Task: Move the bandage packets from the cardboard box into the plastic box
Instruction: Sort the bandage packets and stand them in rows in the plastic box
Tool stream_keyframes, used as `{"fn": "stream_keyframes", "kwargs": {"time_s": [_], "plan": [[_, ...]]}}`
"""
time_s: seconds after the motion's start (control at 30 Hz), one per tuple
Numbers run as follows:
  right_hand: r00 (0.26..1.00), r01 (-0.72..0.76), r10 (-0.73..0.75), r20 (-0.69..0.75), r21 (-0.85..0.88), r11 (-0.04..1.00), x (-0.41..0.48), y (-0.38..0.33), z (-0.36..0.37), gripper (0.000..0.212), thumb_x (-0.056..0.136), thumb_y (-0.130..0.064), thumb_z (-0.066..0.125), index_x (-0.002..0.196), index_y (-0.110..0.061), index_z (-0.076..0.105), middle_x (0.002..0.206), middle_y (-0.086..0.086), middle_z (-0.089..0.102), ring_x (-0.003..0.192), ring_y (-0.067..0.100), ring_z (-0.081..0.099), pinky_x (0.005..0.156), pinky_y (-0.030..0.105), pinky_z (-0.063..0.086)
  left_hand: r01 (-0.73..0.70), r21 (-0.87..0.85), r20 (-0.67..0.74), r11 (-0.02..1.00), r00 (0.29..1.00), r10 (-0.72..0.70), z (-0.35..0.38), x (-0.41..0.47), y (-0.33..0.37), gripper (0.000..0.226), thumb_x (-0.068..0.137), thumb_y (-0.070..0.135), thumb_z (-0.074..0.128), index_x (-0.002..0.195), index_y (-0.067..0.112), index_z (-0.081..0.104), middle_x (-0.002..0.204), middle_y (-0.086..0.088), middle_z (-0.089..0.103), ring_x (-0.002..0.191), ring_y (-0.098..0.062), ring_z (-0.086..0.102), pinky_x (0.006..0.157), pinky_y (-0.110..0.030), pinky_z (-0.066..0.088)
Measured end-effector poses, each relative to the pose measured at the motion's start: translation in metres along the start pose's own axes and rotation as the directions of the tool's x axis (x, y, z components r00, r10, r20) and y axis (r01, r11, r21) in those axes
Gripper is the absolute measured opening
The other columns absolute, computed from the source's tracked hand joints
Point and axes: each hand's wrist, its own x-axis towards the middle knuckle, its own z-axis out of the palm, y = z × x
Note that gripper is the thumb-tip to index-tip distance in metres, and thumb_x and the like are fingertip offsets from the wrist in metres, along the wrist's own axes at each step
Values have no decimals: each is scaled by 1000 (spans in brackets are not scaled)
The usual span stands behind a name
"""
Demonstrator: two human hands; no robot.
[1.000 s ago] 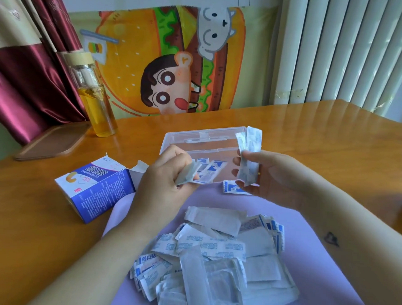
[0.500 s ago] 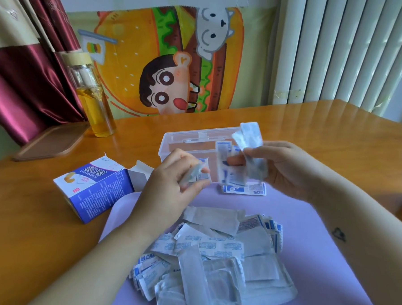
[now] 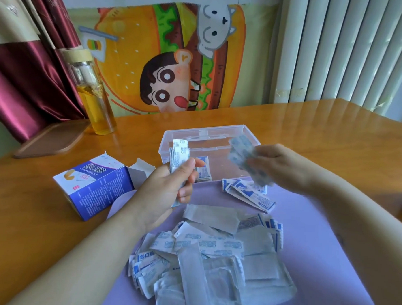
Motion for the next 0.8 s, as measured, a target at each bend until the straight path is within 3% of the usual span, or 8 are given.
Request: {"fn": "stream_keyframes", "kwargs": {"time_s": [0.1,0.2,0.3,0.43,0.5,0.63,0.73,0.8], "plan": [[990,-62,-15,143,515,855,-2,-11,14,17,93,-14,53,88,-3,65,76,7,61,70,16,55,71,29,44,12,-98,6,995,1000,-12,6,-3,5,27,76,32,55,93,12,59,69,3,43,44,-4,31,43,-15,28],[970,-93,-72,231,631,770,1,-9,37,14,84,-17,65,90,-5,69,86,15,62,79,23,53,82,35,41,39,-95,30,995,999,-36,8,-4,4,34,72,39,62,92,12,58,74,-3,39,51,-10,36,49,-18,32],[982,-70,-55,178,623,779,0,-13,48,13,81,-19,71,92,-13,67,74,7,58,64,15,43,69,28,35,101,-56,90,993,991,-96,7,-5,2,53,72,50,67,110,13,64,97,-14,66,82,-28,61,73,-35,51],[997,37,-72,39,560,828,-3,-20,54,21,78,-20,74,87,-14,55,46,-11,52,43,3,43,50,19,34,178,-180,152,967,977,-152,9,-6,3,36,79,34,53,108,16,66,98,-8,73,84,-18,71,64,-26,57],[993,104,-115,-12,516,850,-5,-24,56,16,80,-16,73,86,-14,58,52,-8,59,49,5,52,55,17,43,189,-206,143,960,976,-162,10,-6,2,33,78,31,54,102,13,67,89,-8,71,74,-16,69,57,-24,54],[971,238,-233,-54,317,918,-8,-27,59,21,82,-8,69,99,-20,65,77,-6,69,64,10,65,67,19,53,231,-202,69,952,973,-222,10,-5,3,33,80,32,56,105,12,67,96,-14,60,79,-20,58,65,-31,44],[954,294,-284,-96,123,948,-8,-26,59,49,78,-16,74,121,-31,55,97,-9,60,67,8,57,70,15,48,217,-283,37,934,976,-216,7,-2,3,26,94,27,47,108,16,65,83,-4,70,62,-13,63,53,-23,47],[937,346,-345,-54,16,938,-9,-23,57,88,71,-28,80,143,-32,29,119,-11,44,86,0,52,75,7,41,218,-340,21,915,974,-224,6,-1,5,26,97,26,43,106,17,65,73,-1,67,60,-12,62,56,-24,50]]}}
